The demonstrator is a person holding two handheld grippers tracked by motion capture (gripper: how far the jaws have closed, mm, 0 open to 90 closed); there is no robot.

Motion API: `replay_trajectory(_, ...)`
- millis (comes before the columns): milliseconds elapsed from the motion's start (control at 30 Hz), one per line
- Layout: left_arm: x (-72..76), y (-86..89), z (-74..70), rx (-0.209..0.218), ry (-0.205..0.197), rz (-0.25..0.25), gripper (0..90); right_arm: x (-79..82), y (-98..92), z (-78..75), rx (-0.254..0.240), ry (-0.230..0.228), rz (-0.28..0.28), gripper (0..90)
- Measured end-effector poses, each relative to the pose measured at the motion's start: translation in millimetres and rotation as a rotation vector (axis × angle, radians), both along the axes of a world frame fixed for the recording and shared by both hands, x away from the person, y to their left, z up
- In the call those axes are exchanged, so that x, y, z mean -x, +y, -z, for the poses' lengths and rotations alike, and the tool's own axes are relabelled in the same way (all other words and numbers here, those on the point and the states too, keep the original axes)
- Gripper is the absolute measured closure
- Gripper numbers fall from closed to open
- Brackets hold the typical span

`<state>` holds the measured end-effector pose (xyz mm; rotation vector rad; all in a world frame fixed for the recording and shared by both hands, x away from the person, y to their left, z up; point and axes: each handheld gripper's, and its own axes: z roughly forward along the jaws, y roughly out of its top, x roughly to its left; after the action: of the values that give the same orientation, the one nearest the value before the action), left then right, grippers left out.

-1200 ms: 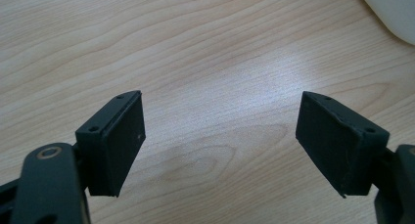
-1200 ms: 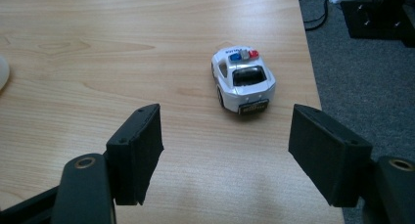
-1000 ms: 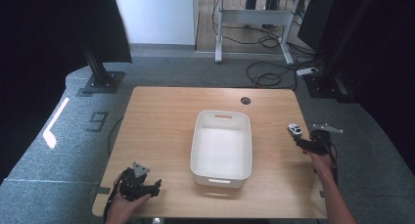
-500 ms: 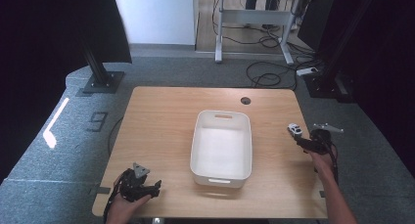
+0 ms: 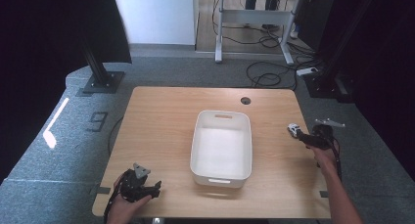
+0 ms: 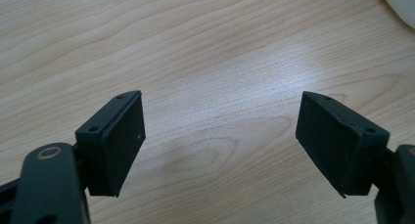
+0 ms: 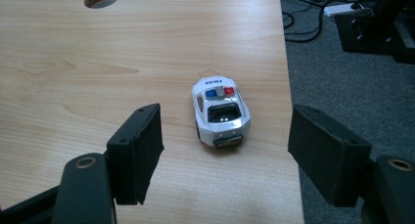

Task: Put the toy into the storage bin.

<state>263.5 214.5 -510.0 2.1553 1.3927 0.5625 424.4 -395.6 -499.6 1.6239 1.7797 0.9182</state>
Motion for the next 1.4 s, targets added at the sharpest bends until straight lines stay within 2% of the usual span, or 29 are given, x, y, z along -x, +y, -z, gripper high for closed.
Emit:
replay_trajectory(133,-1.0,-1.0,1.8,-0.006,0.007,-0.002,19.2,-5.5,-0.7,0.1,-0.014,-0.007,-0.005,28.4)
replay_trajectory(700,2.6,1.6,3.5,-0.023,0.012,-0.021,19.2,-29.8,0.3,22.8,-0.019,0.035,0.005,28.3)
replay_trajectory(1400,-0.9,3.2,9.3,-0.035,0.038,-0.035,19.2,-51.1,3.0,34.5,-0.013,0.061,0.006,28.9)
